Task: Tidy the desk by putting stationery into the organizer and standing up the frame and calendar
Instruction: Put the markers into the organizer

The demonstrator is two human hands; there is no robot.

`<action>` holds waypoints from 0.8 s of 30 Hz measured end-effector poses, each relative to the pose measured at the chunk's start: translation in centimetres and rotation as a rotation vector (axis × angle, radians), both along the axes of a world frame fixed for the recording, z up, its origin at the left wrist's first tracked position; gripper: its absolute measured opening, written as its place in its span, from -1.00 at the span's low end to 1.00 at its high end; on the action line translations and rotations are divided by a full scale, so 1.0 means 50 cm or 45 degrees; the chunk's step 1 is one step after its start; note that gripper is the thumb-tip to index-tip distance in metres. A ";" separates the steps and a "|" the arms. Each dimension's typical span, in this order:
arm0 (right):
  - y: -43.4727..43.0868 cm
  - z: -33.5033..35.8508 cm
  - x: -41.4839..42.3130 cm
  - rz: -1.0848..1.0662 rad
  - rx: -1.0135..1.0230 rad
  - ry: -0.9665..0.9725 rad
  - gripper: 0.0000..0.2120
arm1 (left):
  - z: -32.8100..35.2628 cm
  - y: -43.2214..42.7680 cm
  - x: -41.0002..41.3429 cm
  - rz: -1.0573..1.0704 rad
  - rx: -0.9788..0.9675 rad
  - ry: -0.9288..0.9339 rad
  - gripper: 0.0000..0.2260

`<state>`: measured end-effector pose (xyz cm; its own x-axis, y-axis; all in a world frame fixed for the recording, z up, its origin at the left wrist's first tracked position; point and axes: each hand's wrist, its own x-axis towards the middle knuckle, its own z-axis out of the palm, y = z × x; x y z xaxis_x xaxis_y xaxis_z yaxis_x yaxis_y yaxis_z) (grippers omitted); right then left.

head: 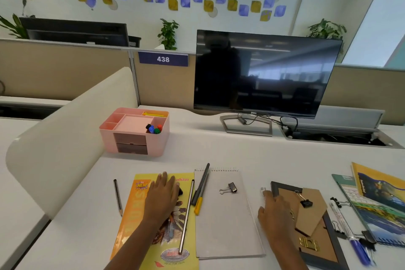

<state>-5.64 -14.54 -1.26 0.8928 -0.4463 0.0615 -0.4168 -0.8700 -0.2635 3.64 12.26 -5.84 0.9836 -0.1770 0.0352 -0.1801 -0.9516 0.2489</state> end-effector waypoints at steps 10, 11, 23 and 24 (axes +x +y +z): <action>0.021 0.040 0.038 0.100 0.702 -0.194 -0.76 | 0.039 0.020 -0.022 0.135 -0.130 -0.071 -0.09; 0.029 0.058 0.047 0.074 0.882 -0.220 -0.78 | 0.039 0.026 -0.020 0.133 -0.128 -0.063 -0.09; 0.217 0.203 0.203 0.225 1.484 -0.208 -0.80 | 0.019 0.057 0.006 0.039 -0.017 0.031 -0.53; 0.233 0.214 0.214 0.288 1.356 -0.280 -0.81 | 0.013 0.058 0.007 0.030 -0.022 0.020 -0.58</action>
<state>5.07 -2.89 9.46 0.9771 -0.1932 -0.0893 -0.1293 -0.2052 -0.9701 4.00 15.16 -5.20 0.9879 -0.1536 0.0226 -0.1540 -0.9511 0.2677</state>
